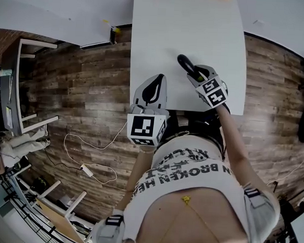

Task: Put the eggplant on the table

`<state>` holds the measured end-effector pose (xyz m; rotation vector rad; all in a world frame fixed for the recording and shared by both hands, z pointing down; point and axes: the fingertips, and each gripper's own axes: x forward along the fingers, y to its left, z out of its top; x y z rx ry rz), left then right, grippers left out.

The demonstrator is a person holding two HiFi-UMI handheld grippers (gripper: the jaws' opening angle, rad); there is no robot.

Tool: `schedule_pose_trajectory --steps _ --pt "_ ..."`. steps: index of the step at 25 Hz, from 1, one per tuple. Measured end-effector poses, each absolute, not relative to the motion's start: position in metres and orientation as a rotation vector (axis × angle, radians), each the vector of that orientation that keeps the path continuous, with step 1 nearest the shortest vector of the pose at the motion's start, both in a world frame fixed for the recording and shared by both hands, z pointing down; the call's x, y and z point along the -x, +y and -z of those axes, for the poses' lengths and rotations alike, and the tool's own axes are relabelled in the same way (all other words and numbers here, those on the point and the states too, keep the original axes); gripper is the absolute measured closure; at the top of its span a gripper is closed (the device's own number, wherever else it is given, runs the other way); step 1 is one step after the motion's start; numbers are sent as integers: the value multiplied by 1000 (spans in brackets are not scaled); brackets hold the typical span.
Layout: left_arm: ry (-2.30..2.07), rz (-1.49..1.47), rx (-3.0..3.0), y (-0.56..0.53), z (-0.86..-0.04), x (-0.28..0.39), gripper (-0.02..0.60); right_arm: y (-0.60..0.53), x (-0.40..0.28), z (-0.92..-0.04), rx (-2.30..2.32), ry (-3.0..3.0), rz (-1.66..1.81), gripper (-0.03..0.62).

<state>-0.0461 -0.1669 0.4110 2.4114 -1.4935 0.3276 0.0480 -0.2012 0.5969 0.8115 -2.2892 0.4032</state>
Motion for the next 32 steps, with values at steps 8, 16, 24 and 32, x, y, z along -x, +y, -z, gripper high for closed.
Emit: schedule_pose_trajectory --steps 8,16,24,32 --pt "-1480 -339 -2390 -160 -420 47 575 -198 -49 -633 -771 -2216 -455 424" --pt "-1501 -354 -2364 -158 -429 55 575 -198 -48 -659 -747 -2188 -482 425" --pt "-1514 -358 -2342 -160 -432 65 575 -199 -45 -673 -738 -2167 -496 424" --pt "-1518 -359 -2345 -166 -434 66 575 -200 -46 -681 -726 -2169 -491 424"
